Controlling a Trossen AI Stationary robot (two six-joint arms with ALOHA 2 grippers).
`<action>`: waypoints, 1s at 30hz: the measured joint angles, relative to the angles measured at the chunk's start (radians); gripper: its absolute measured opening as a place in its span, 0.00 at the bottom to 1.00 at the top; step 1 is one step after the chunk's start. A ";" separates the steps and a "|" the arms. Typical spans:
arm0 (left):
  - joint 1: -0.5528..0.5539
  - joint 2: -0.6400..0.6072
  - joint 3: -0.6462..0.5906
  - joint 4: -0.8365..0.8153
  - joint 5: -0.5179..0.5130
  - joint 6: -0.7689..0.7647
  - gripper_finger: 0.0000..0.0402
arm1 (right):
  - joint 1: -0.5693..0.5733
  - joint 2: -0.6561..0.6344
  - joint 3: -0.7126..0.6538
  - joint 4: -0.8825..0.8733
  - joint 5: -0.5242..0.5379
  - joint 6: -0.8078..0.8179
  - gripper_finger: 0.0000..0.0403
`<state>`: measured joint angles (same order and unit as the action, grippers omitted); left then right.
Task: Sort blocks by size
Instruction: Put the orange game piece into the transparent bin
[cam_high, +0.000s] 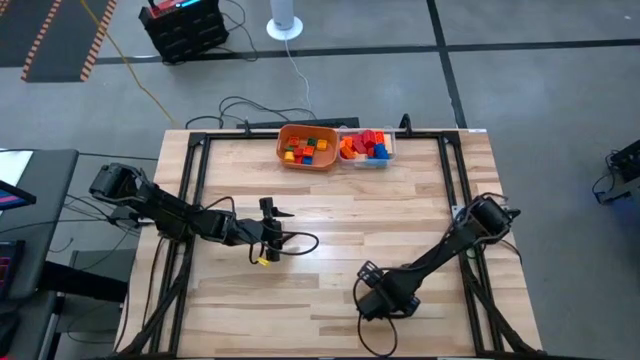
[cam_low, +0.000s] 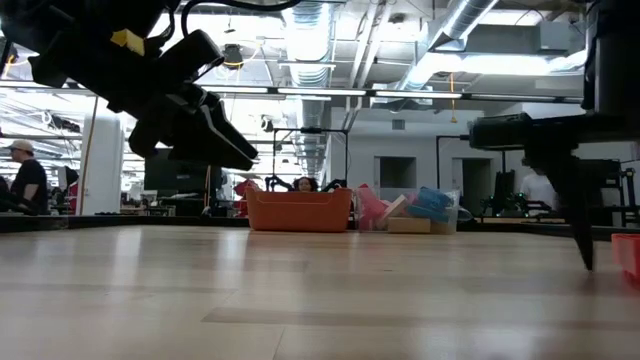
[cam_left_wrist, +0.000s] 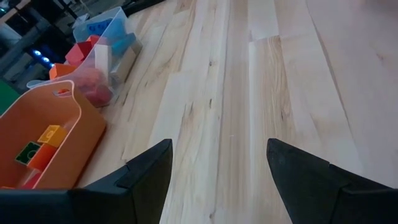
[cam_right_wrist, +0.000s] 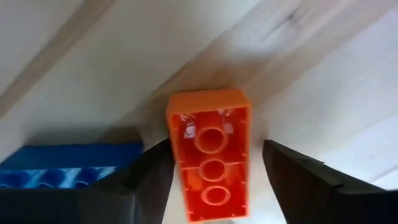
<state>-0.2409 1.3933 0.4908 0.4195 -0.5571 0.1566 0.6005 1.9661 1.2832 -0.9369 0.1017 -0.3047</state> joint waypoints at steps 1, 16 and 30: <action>0.000 0.000 0.000 -0.001 0.000 0.000 0.63 | -0.003 0.001 0.000 -0.001 -0.002 0.000 0.65; 0.000 0.000 0.000 0.001 -0.009 0.000 0.63 | -0.106 -0.010 -0.002 -0.038 0.053 -0.002 0.40; -0.075 0.000 0.000 0.207 -0.087 0.086 0.63 | -0.597 -0.257 -0.003 -0.059 0.542 0.041 0.40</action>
<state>-0.3161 1.3930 0.4908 0.6266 -0.6438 0.2421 0.0030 1.7093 1.2804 -0.9956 0.6439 -0.2632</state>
